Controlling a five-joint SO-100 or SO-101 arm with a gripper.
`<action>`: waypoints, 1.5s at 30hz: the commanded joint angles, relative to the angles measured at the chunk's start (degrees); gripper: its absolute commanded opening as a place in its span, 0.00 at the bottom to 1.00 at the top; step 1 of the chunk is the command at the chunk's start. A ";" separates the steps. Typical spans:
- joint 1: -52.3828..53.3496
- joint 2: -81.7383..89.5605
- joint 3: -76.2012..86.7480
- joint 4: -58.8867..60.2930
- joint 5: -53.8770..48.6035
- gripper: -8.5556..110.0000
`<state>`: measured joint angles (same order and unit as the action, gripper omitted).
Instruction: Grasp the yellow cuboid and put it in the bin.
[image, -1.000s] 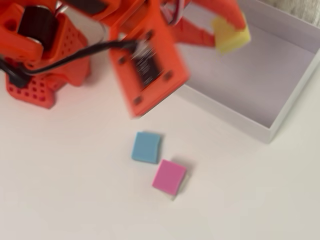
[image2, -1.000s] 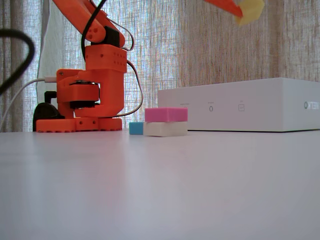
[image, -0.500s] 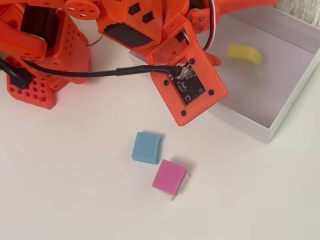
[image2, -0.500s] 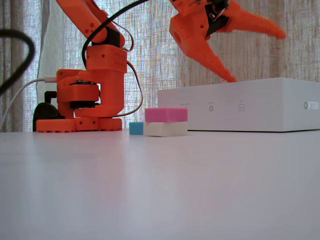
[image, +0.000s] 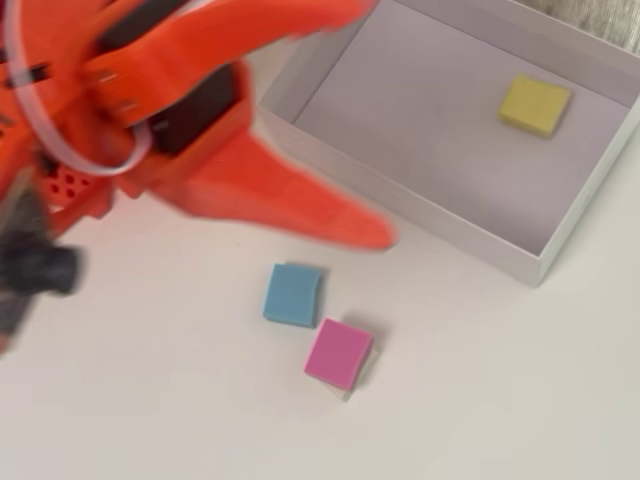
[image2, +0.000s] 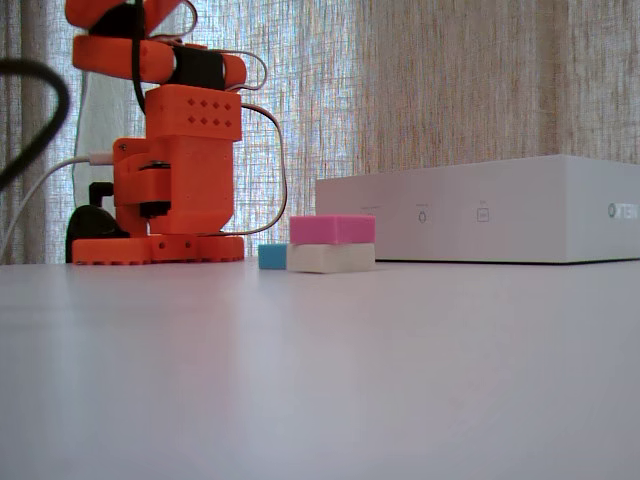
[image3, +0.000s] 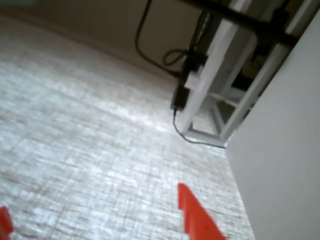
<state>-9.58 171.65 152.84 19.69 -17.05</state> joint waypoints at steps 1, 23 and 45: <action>5.98 9.84 1.49 10.90 5.98 0.43; 11.60 17.93 18.54 46.58 6.77 0.26; 12.30 17.93 18.46 46.58 7.21 0.00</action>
<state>2.72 189.23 171.56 66.09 -9.76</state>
